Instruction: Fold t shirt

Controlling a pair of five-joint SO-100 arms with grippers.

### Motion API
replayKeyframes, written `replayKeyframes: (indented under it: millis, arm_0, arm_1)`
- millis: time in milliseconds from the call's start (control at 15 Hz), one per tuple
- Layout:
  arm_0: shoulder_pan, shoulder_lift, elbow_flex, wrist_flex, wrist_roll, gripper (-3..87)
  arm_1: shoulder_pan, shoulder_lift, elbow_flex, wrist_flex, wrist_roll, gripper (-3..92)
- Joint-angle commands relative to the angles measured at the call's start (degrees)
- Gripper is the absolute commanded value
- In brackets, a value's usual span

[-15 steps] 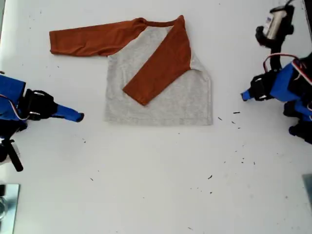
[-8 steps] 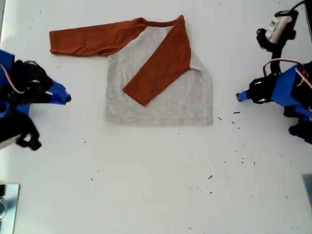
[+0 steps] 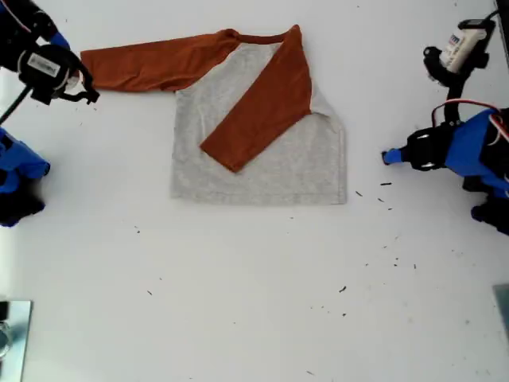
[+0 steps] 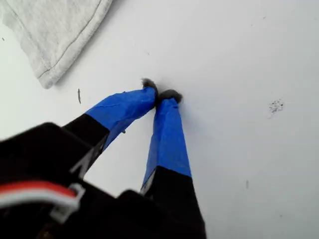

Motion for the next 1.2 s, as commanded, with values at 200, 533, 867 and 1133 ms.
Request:
replayKeyframes:
  millis: [200,533,867,1133]
  arm_0:
    - [-4.3,0.4,-2.2,-1.0,6.4,37.2]
    - [-17.2,1.3,9.1,-13.9,13.6,33.3]
    - [-16.3,-11.8,23.9,-34.1,13.0,32.0]
    - [-17.1,-26.0,21.7,-44.0,15.4,24.7]
  arm_1:
    - [-0.1,1.1,0.6,0.8,1.0,3.5]
    - [-0.3,4.7,1.7,2.1,1.2,3.5]
    - [-0.6,5.4,1.8,2.5,1.7,3.5]
    - [-0.9,6.5,2.2,3.0,1.9,3.5]
